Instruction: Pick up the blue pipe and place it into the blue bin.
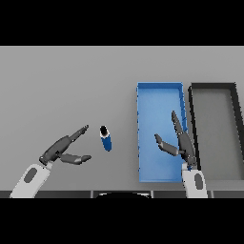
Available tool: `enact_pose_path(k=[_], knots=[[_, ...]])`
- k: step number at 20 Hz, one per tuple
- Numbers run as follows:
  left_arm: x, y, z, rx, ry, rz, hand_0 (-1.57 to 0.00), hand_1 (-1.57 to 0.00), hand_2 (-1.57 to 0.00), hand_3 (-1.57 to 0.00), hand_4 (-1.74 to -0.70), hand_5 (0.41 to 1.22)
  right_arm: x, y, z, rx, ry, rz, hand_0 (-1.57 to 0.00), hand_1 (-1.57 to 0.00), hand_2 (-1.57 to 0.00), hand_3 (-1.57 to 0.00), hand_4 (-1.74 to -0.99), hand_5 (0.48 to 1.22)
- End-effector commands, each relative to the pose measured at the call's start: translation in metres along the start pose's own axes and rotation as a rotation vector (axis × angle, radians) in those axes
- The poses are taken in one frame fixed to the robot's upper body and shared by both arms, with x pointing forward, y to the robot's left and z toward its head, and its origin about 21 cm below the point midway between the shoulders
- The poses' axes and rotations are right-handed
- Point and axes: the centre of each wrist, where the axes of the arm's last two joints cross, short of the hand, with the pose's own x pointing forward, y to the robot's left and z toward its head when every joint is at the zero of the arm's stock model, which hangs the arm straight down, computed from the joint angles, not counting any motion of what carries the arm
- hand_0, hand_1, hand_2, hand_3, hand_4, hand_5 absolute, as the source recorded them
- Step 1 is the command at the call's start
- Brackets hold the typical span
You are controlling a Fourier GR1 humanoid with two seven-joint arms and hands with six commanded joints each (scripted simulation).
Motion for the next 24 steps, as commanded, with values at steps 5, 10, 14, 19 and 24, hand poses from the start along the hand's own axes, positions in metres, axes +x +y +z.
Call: enact_pose_path(k=[5,10,14,19,24], knots=[[0.002,-0.025,-0.022,-0.055,-0.024,0.019,0.0,0.0,0.0,0.0,-1.12,0.446,0.0,0.001,0.001,0.01,0.005,-0.014,0.0,0.0,0.0,0.0,-1.27,0.617],[-0.001,-0.045,-0.053,-0.089,-0.021,0.044,0.0,0.0,0.0,0.0,-1.11,0.45,0.001,-0.001,0.007,-0.005,-0.005,-0.015,0.0,0.0,0.0,0.0,-1.276,0.609],[-0.006,-0.053,-0.073,-0.095,-0.02,0.035,0.0,0.0,0.0,0.0,-1.1,0.441,-0.001,-0.003,0.01,-0.013,0.014,-0.017,0.0,0.0,0.0,0.0,-1.266,0.598],[-0.008,-0.064,-0.098,-0.102,-0.077,0.095,0.0,0.0,-0.02,-0.02,-1.11,0.507,-0.001,-0.001,0.01,-0.012,0.005,-0.022,0.0,0.0,0.0,0.0,-1.267,0.6],[-0.01,-0.075,-0.105,-0.06,-0.107,0.224,-0.67,-0.79,-0.87,-0.88,-1.42,0.906,-0.002,-0.006,0.008,-0.013,0.001,-0.015,0.0,0.0,0.0,0.0,-1.259,0.605]])
